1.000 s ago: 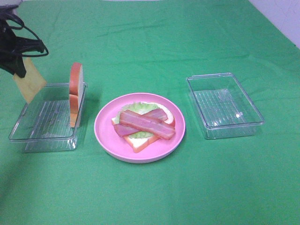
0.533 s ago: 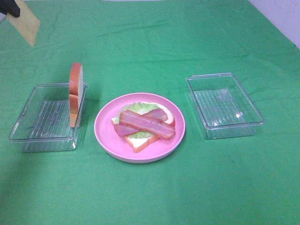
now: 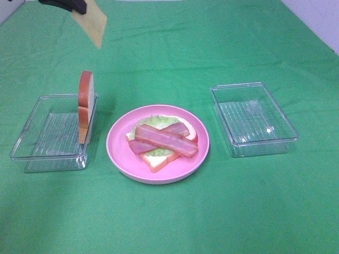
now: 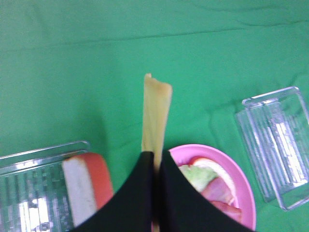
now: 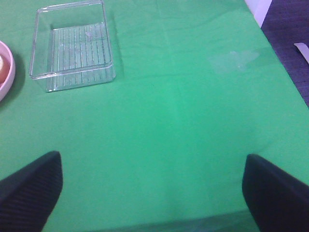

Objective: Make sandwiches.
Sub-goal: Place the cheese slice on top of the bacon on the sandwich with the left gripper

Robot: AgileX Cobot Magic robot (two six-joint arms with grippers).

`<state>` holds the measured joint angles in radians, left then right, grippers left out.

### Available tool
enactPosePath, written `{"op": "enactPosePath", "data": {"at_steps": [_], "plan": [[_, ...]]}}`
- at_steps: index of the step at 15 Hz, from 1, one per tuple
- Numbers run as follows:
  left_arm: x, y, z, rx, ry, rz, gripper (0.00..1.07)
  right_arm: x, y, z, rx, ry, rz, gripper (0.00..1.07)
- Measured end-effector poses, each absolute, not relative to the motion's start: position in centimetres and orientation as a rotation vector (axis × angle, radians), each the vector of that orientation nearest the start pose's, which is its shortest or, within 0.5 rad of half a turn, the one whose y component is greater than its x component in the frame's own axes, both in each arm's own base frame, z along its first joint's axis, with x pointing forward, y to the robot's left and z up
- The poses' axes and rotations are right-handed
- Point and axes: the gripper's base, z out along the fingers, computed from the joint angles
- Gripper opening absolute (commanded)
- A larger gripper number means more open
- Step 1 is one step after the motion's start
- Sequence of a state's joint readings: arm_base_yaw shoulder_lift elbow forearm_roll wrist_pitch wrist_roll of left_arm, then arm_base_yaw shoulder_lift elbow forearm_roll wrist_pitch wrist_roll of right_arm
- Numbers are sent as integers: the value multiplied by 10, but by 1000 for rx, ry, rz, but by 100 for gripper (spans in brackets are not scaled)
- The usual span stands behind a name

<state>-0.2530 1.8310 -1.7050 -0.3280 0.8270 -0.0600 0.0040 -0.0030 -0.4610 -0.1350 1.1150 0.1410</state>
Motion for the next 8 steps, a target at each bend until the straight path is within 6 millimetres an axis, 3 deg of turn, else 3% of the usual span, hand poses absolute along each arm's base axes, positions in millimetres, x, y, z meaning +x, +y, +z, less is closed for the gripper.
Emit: {"op": "enactPosePath", "data": {"at_steps": [3,4,8], "plan": [[384,-181,335,204,2413,-648,0,-4,-11,263,153,2122,-79,97],[368,-212,336,309,2403,-689,0,-4,-11,263,153,2122,-79,97],[351,-254,319,485,2426,-719,0,-4,-11,263,153,2122,-79,97]]}}
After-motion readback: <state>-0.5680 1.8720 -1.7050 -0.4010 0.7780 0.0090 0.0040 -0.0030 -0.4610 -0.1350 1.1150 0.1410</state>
